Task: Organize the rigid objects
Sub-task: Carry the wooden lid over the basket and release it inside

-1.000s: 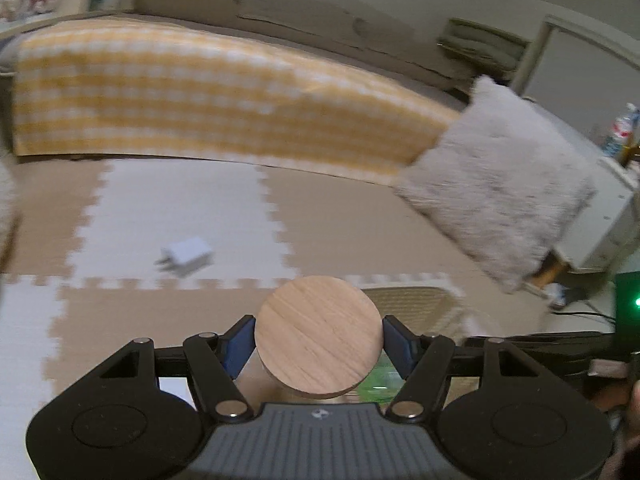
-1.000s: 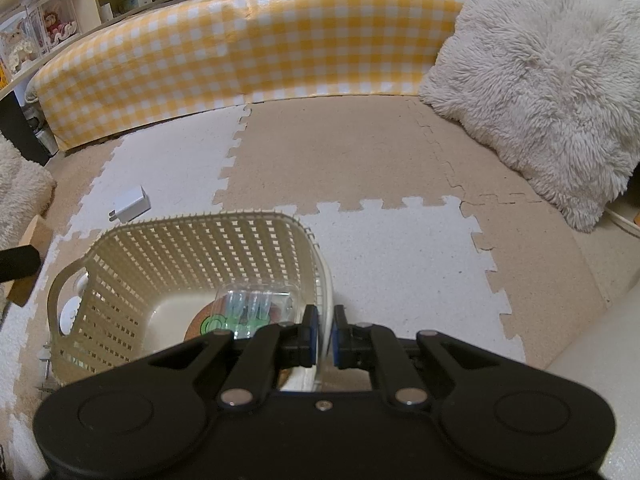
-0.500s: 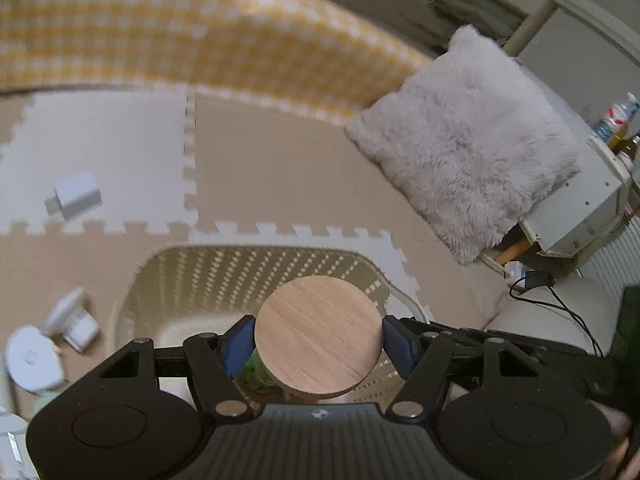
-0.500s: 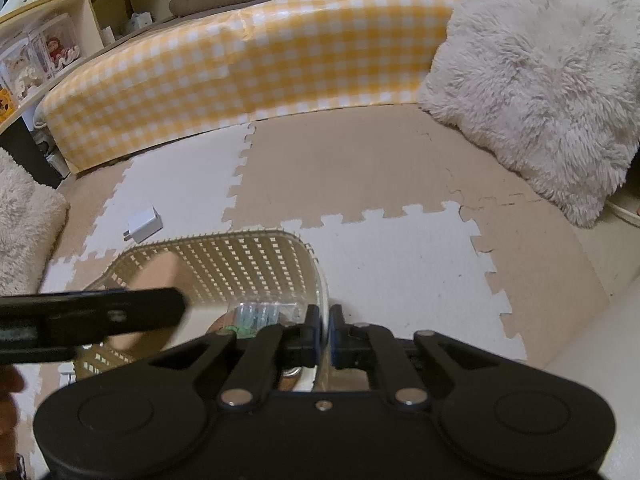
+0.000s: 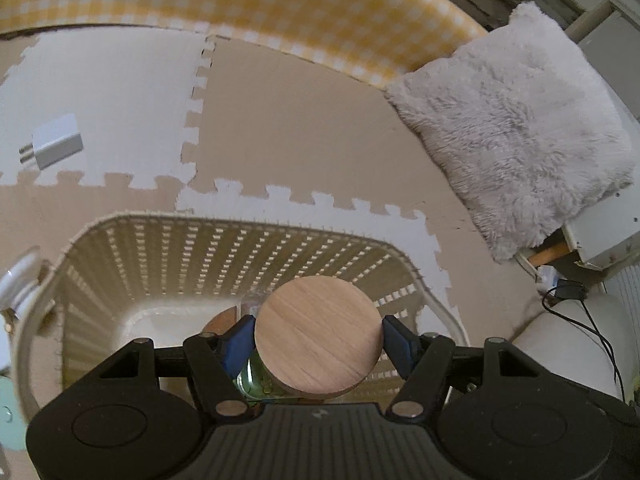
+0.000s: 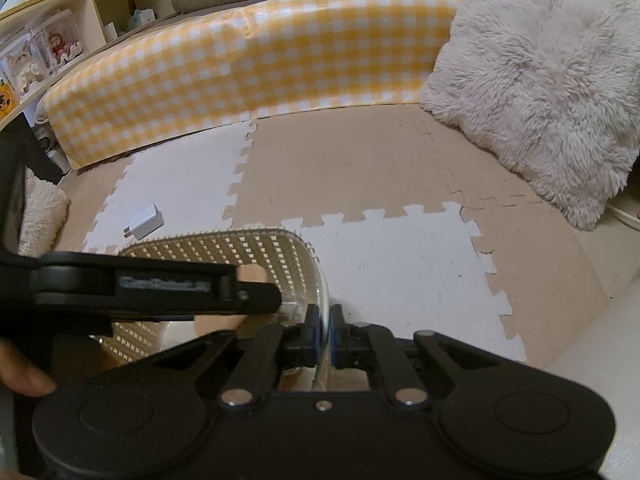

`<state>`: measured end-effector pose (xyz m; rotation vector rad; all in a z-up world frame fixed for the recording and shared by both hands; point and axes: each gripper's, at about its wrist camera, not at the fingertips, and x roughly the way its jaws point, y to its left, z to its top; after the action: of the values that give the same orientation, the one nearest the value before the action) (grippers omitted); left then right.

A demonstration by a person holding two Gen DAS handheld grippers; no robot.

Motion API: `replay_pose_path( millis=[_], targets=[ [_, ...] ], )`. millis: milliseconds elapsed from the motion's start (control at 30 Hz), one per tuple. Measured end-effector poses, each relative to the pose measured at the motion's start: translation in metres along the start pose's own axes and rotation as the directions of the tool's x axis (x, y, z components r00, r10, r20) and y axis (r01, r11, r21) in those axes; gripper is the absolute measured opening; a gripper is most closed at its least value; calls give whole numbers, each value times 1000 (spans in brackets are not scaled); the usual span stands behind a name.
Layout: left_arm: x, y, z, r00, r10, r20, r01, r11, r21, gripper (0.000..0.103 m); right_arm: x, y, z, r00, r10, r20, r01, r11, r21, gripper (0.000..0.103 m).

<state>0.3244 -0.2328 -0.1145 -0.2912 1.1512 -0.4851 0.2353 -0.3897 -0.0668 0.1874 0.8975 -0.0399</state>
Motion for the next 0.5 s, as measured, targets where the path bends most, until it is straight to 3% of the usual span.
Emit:
replay_pose_path(
  millis=[300, 500],
  targets=[
    [10, 2, -3, 1000, 19, -4, -19, 1000, -20, 69, 1, -1, 0, 1000, 2, 0, -2, 1000, 4, 5],
    [5, 4, -1, 1000, 7, 3, -7, 999, -36, 79, 1, -1, 0, 1000, 2, 0, -2, 1000, 4, 5]
  ],
)
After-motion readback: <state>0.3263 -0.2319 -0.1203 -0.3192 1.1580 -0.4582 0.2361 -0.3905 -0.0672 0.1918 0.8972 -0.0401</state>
